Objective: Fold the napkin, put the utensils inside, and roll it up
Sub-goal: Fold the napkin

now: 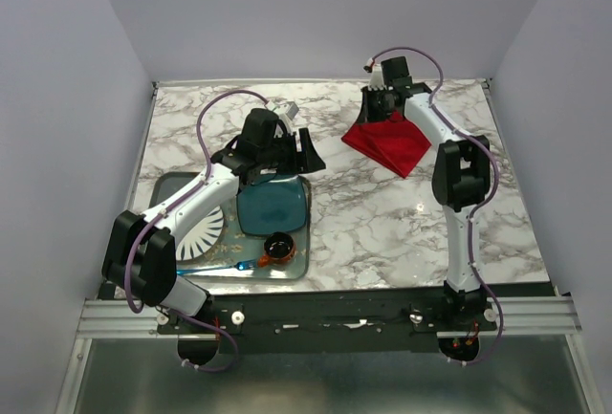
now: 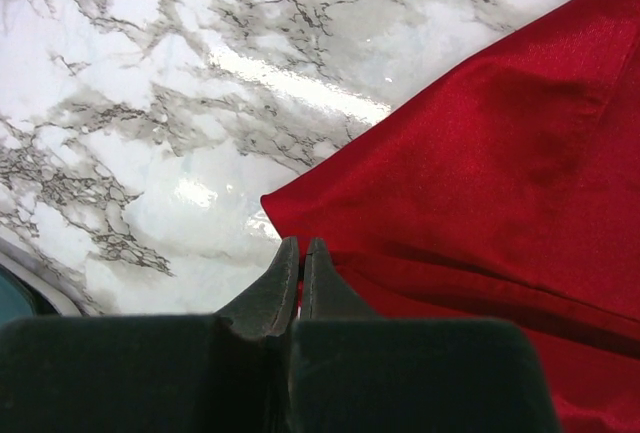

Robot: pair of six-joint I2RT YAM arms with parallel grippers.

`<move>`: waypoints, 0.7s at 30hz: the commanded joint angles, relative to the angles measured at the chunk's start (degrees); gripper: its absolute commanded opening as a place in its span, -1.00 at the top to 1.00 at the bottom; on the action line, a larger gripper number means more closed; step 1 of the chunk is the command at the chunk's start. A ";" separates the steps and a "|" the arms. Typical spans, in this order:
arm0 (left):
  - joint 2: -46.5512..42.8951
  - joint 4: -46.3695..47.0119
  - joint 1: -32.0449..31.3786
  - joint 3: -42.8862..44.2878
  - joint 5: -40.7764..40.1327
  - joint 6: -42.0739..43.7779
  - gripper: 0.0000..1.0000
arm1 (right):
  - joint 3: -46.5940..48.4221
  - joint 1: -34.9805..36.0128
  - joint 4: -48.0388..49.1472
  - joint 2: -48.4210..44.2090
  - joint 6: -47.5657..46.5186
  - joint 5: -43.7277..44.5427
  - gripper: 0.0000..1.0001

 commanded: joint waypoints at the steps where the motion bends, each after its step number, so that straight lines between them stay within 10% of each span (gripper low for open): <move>1: 0.11 1.29 0.40 -0.58 0.61 0.24 -0.49 | 1.92 0.73 -1.99 2.48 -0.36 -0.77 0.93; 12: 0.37 1.99 0.41 -1.02 0.96 -0.02 -0.49 | 2.89 1.08 -2.25 5.55 0.78 -1.29 0.85; 21: 5.81 12.87 0.15 -2.25 1.05 -6.50 -0.69 | -3.07 -1.29 1.68 -5.49 13.51 -7.00 -0.17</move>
